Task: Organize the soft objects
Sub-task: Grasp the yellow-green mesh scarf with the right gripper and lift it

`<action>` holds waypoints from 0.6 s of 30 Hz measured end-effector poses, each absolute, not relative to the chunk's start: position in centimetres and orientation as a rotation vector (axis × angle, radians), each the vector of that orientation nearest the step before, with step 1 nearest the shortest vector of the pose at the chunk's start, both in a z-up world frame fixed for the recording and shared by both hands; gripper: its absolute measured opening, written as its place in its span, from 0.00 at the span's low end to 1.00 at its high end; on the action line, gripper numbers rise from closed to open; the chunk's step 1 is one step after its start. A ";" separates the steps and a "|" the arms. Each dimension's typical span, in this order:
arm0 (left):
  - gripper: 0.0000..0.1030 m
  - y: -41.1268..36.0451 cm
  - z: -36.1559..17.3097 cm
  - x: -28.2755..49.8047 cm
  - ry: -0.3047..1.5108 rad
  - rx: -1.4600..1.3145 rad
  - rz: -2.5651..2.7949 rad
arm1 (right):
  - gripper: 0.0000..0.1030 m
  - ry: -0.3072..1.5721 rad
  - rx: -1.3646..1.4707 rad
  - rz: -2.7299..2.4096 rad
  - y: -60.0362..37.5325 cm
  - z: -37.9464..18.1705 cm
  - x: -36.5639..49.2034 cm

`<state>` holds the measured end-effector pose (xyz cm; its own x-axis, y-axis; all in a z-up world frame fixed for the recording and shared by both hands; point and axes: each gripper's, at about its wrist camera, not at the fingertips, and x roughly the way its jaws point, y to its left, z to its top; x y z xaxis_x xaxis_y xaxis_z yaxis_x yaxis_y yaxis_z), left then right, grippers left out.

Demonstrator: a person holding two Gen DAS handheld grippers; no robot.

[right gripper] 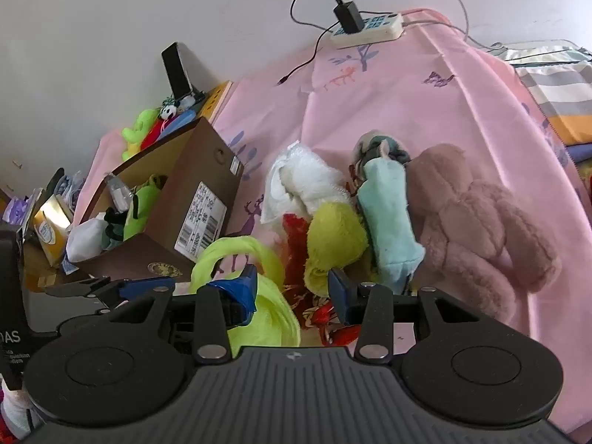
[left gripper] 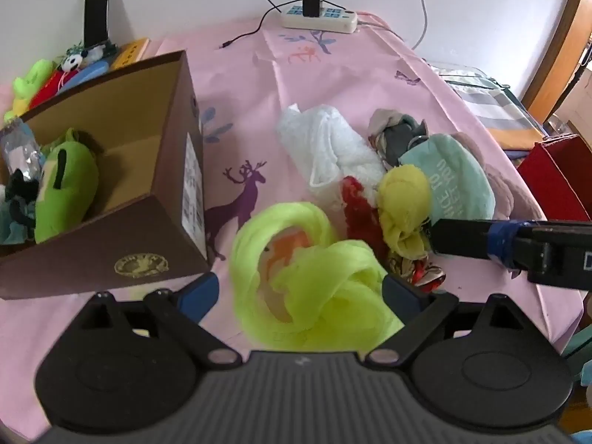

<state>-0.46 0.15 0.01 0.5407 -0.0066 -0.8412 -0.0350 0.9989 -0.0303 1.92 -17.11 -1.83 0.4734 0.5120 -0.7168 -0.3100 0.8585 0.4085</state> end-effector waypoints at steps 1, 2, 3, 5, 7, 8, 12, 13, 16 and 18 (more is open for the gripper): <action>0.91 0.4 0.0 -0.6 0.993 -0.052 0.005 | 0.25 0.958 0.234 0.519 -17.0 -1.9 1.9; 0.91 0.4 -0.2 -0.7 0.984 -0.056 -0.008 | 0.25 0.961 0.232 0.529 -16.8 -2.0 1.9; 0.91 0.6 -0.4 -0.9 0.981 -0.055 -0.015 | 0.25 0.965 0.230 0.540 -16.7 -2.1 2.0; 0.91 1.1 -0.8 -1.1 0.977 -0.056 -0.030 | 0.25 0.981 0.221 0.563 -16.2 -2.4 2.0; 0.91 1.7 -1.3 -1.1 0.974 -0.068 -0.032 | 0.25 0.998 0.211 0.591 -15.7 -2.7 2.1; 0.91 2.0 -1.6 -0.9 0.976 -0.078 -0.033 | 0.25 1.005 0.202 0.604 -15.4 -2.8 2.2; 0.91 2.6 -3.4 -0.8 0.972 -0.175 -0.098 | 0.25 1.023 0.160 0.647 -13.9 -3.5 2.1; 0.91 2.7 -3.7 -0.6 0.973 -0.190 -0.114 | 0.25 1.035 0.149 0.655 -13.5 -3.8 2.2; 0.91 2.4 -4.0 -1.1 0.956 -0.225 -0.140 | 0.26 1.058 0.139 0.659 -12.8 -4.5 2.3; 0.91 2.3 -4.2 -1.3 0.950 -0.236 -0.152 | 0.28 1.067 0.134 0.654 -12.6 -4.7 2.3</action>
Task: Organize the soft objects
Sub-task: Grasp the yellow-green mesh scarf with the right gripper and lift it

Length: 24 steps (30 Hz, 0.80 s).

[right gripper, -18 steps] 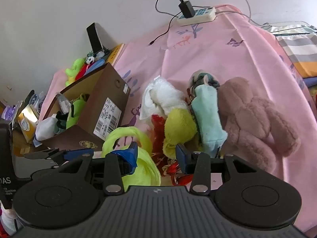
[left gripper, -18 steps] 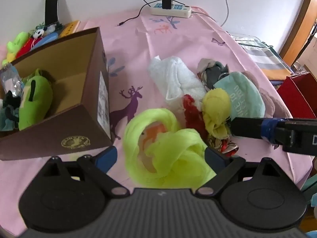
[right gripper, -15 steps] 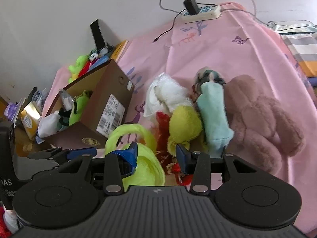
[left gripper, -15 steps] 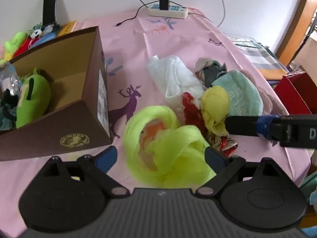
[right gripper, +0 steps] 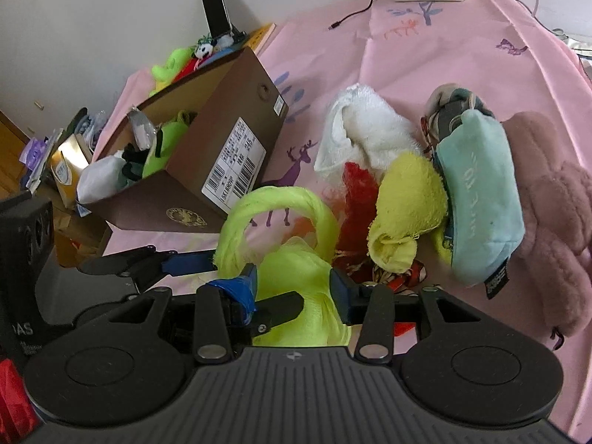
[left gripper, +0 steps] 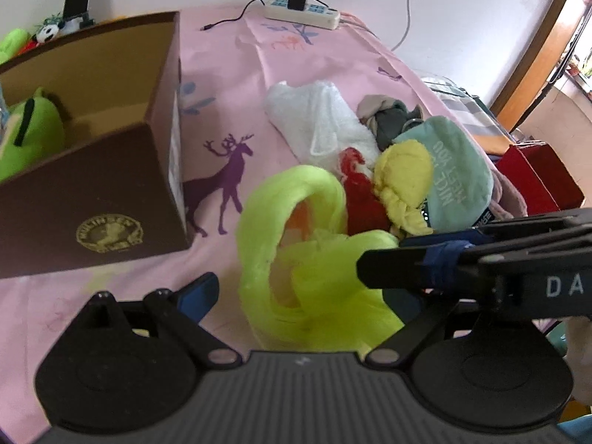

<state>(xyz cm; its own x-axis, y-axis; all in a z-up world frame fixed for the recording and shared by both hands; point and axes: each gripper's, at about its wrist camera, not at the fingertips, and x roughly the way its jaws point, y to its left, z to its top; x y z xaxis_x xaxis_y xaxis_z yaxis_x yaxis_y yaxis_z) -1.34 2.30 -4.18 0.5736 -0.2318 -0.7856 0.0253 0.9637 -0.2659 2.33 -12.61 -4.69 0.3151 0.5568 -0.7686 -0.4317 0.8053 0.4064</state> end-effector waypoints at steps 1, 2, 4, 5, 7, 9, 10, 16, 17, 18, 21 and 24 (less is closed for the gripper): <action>0.91 2.3 -4.2 -1.5 0.946 -0.246 -0.161 | 0.28 1.075 0.135 0.647 -12.6 -4.8 2.4; 0.89 2.2 -4.1 -1.7 0.947 -0.243 -0.167 | 0.28 1.083 0.138 0.641 -12.6 -5.0 2.4; 0.71 2.2 -4.4 -1.8 0.970 -0.195 -0.172 | 0.28 1.103 0.150 0.635 -12.7 -5.4 2.6; 0.60 2.0 -4.5 -1.8 0.976 -0.191 -0.187 | 0.28 1.112 0.158 0.635 -12.7 -5.5 2.7; 0.49 1.7 -4.4 -1.8 0.969 -0.184 -0.207 | 0.28 1.125 0.168 0.637 -12.6 -5.7 2.9; 0.43 1.1 -4.2 -1.7 0.947 -0.156 -0.213 | 0.28 1.129 0.174 0.640 -12.4 -5.8 3.0; 0.36 1.0 -4.1 -1.9 0.957 -0.149 -0.216 | 0.28 1.132 0.181 0.642 -12.4 -5.8 3.0; 0.23 1.1 -2.9 -2.6 0.969 -0.143 -0.239 | 0.25 1.152 0.230 0.675 -12.6 -5.7 3.2; 0.22 1.1 -2.6 -2.7 0.955 -0.140 -0.242 | 0.24 1.151 0.237 0.683 -12.7 -5.6 3.2; 0.22 1.1 -2.1 -2.8 0.938 -0.133 -0.243 | 0.24 1.146 0.245 0.693 -12.8 -5.3 3.2; 0.22 1.1 -0.2 -3.4 0.881 -0.120 -0.254 | 0.24 1.117 0.268 0.725 -13.1 -4.1 3.0; 0.22 1.1 2.0 -4.0 0.815 -0.100 -0.258 | 0.24 1.074 0.296 0.759 -13.4 -2.5 2.9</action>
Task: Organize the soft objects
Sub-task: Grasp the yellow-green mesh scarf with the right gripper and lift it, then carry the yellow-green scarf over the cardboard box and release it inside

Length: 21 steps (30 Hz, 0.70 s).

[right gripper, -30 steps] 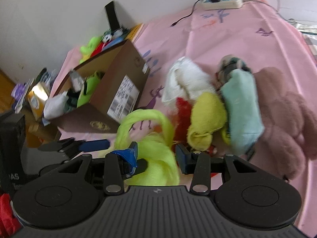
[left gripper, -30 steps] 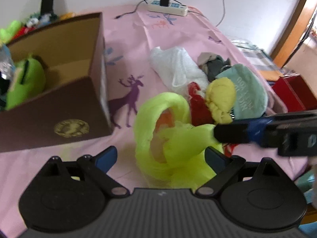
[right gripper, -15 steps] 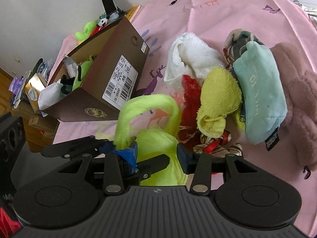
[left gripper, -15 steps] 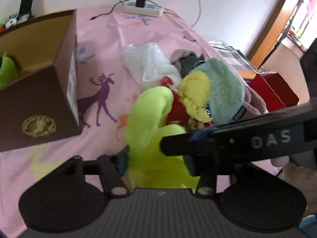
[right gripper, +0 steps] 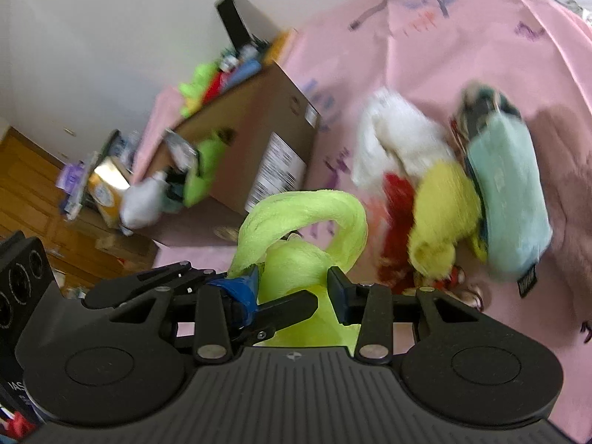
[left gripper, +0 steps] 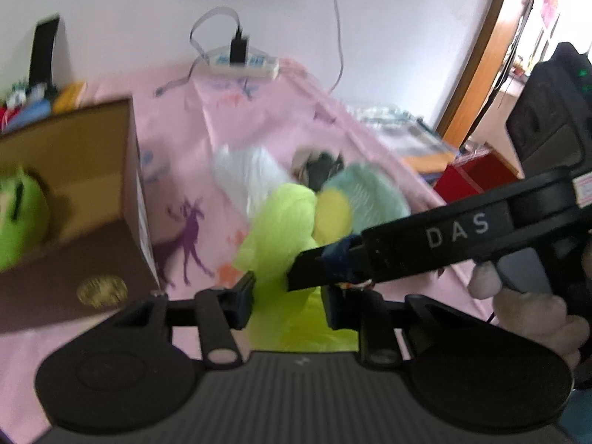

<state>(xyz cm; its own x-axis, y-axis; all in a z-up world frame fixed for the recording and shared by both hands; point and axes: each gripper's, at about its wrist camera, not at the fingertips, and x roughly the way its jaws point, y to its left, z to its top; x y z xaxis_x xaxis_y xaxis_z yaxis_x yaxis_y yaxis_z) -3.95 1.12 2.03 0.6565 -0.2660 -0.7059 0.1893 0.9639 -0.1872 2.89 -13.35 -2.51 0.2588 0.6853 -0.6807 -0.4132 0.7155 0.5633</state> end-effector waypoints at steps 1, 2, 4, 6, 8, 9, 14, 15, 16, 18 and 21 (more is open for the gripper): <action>0.22 1.1 2.9 -4.1 0.785 -0.092 -0.258 | 0.24 1.055 0.303 0.772 -13.4 -1.8 2.9; 0.22 1.2 3.7 -4.3 0.762 -0.083 -0.257 | 0.24 1.036 0.304 0.783 -13.3 -1.2 2.9; 0.22 1.5 5.2 -4.5 0.716 -0.062 -0.244 | 0.24 0.993 0.309 0.813 -13.0 0.3 2.9; 0.22 2.3 6.7 -4.7 0.668 -0.049 -0.230 | 0.23 0.955 0.311 0.839 -12.3 1.5 3.1; 0.22 3.3 8.0 -4.6 0.624 -0.038 -0.212 | 0.24 0.909 0.297 0.866 -11.0 2.7 3.6; 0.22 3.9 8.5 -4.5 0.602 -0.032 -0.202 | 0.24 0.882 0.285 0.878 -10.2 3.2 3.8; 0.22 7.5 10.6 -3.0 0.511 0.013 -0.146 | 0.24 0.740 0.221 0.935 -5.9 5.5 5.3; 0.22 8.4 10.9 -2.6 0.497 0.022 -0.133 | 0.24 0.725 0.214 0.942 -4.9 5.7 5.7; 0.22 9.2 11.0 -2.1 0.488 0.031 -0.121 | 0.24 0.717 0.210 0.951 -4.0 5.8 6.4; 0.22 11.0 10.8 -0.8 0.490 0.038 -0.108 | 0.24 0.706 0.191 0.965 -2.0 5.7 7.6; 0.22 13.5 9.5 1.3 0.531 0.046 -0.097 | 0.24 0.730 0.151 0.964 0.7 4.6 9.3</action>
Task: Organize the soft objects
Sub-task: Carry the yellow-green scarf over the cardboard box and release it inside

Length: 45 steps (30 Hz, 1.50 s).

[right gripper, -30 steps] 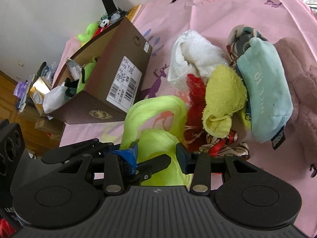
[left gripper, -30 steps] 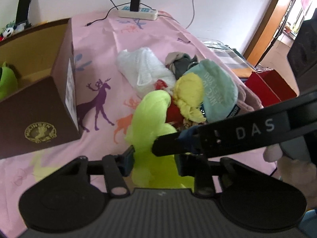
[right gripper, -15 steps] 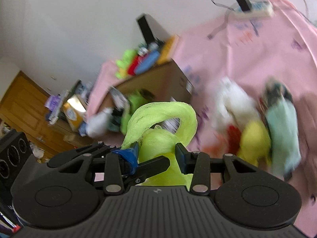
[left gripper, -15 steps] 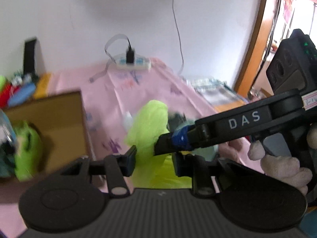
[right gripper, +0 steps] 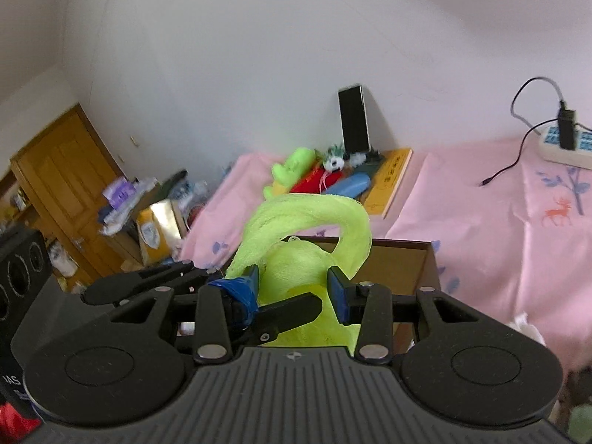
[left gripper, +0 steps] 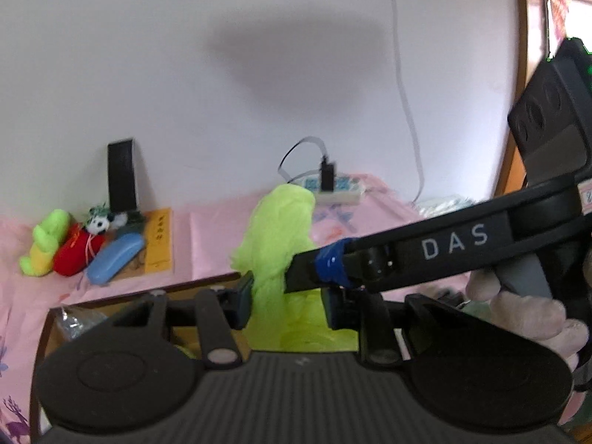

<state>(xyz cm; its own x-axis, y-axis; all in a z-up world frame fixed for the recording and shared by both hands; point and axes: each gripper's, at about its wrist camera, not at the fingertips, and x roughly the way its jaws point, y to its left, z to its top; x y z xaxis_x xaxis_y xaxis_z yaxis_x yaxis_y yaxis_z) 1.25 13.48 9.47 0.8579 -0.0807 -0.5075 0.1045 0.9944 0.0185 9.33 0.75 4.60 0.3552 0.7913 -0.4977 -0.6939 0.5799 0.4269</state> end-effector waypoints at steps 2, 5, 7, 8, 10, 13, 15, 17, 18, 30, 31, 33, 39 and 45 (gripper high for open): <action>0.22 14.7 7.8 2.5 0.572 0.062 -0.091 | 0.24 0.766 0.121 0.957 2.4 3.5 10.4; 0.22 17.0 6.1 4.7 0.642 0.037 -0.091 | 0.23 0.849 0.072 0.927 4.9 1.5 12.4; 0.22 18.0 5.0 6.1 0.691 0.024 -0.099 | 0.23 0.888 0.026 0.896 6.0 0.4 13.4; 0.22 18.5 4.6 6.8 0.714 0.014 -0.103 | 0.23 0.910 -0.002 0.877 6.7 -0.1 13.8; 0.22 19.0 3.5 7.7 0.757 -0.001 -0.110 | 0.23 0.945 -0.045 0.842 7.6 -0.8 14.3; 0.23 19.3 2.0 8.9 0.816 -0.019 -0.126 | 0.26 0.992 -0.089 0.781 8.7 -1.6 15.1; 0.24 19.6 1.4 9.3 0.871 -0.056 -0.161 | 0.26 1.023 -0.098 0.725 9.0 -2.2 15.5; 0.49 19.3 0.9 10.0 0.922 -0.051 -0.178 | 0.25 1.023 -0.088 0.671 8.8 -2.4 15.7; 0.51 19.2 0.7 10.2 0.940 -0.047 -0.175 | 0.25 1.019 -0.074 0.659 8.5 -2.3 15.8; 0.73 17.0 1.2 9.0 0.945 0.044 -0.199 | 0.25 0.960 0.120 0.585 5.9 -0.2 15.1; 0.74 17.0 1.4 8.7 0.944 0.032 -0.193 | 0.25 0.953 0.126 0.581 5.6 -0.2 14.8; 0.74 17.3 1.7 8.4 0.946 0.022 -0.176 | 0.25 0.945 0.143 0.574 5.1 0.0 14.3; 0.74 17.0 2.5 7.2 0.939 0.039 -0.088 | 0.25 0.937 0.205 0.568 3.5 0.1 13.0; 0.74 16.1 4.1 5.8 0.915 0.045 0.021 | 0.25 0.909 0.205 0.589 2.1 0.6 11.4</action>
<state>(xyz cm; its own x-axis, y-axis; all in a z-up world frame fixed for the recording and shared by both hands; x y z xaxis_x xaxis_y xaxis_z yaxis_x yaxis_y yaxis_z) 5.77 16.09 4.05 0.6097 0.0377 -0.7917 0.0009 0.9988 0.0483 11.37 2.05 0.65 0.4704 0.5606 -0.6814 -0.3920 0.8246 0.4078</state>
